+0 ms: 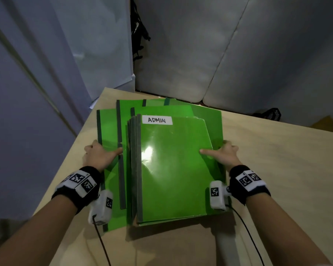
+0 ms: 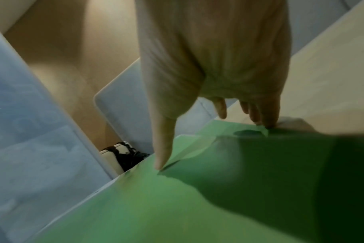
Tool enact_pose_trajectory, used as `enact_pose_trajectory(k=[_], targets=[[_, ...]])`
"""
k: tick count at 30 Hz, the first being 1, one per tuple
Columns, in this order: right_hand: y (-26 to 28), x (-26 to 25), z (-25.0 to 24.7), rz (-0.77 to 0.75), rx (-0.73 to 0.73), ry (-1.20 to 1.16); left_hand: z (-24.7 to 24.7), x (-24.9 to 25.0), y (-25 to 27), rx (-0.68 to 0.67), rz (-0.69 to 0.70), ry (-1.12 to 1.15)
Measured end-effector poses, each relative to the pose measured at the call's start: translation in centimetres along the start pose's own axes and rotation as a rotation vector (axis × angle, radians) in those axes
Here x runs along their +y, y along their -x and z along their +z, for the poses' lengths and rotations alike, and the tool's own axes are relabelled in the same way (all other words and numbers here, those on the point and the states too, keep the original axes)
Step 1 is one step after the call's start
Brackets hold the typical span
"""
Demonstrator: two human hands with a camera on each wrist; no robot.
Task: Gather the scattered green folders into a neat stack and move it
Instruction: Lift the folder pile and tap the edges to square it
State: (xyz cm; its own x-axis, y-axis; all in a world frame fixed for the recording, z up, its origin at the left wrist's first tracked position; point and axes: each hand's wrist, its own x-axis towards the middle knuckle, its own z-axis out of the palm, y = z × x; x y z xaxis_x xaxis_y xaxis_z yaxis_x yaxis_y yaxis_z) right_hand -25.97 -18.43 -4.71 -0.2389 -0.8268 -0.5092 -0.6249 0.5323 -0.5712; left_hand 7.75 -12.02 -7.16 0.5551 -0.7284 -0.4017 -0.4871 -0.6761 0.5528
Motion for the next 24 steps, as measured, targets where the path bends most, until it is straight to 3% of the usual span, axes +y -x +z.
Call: enact_pose_trajectory(k=[2, 10, 17, 24], targets=[[-0.1, -0.3, -0.8, 0.065, 0.046, 0.015, -0.1, 0.3, 0.2, -0.031, -0.029, 0.019], [-0.4, -1.9, -0.5, 0.108, -0.051, 0.023, -0.1, 0.8, 0.0, -0.068, -0.099, 0.238], [1.6, -3.3, 1.6, -0.017, -0.187, -0.089, 0.8, 1.3, -0.5, -0.231, -0.003, 0.295], [2.5, -3.4, 2.4, 0.017, -0.202, 0.039, 1.6, -0.4, -1.2, -0.428, -0.055, 0.174]])
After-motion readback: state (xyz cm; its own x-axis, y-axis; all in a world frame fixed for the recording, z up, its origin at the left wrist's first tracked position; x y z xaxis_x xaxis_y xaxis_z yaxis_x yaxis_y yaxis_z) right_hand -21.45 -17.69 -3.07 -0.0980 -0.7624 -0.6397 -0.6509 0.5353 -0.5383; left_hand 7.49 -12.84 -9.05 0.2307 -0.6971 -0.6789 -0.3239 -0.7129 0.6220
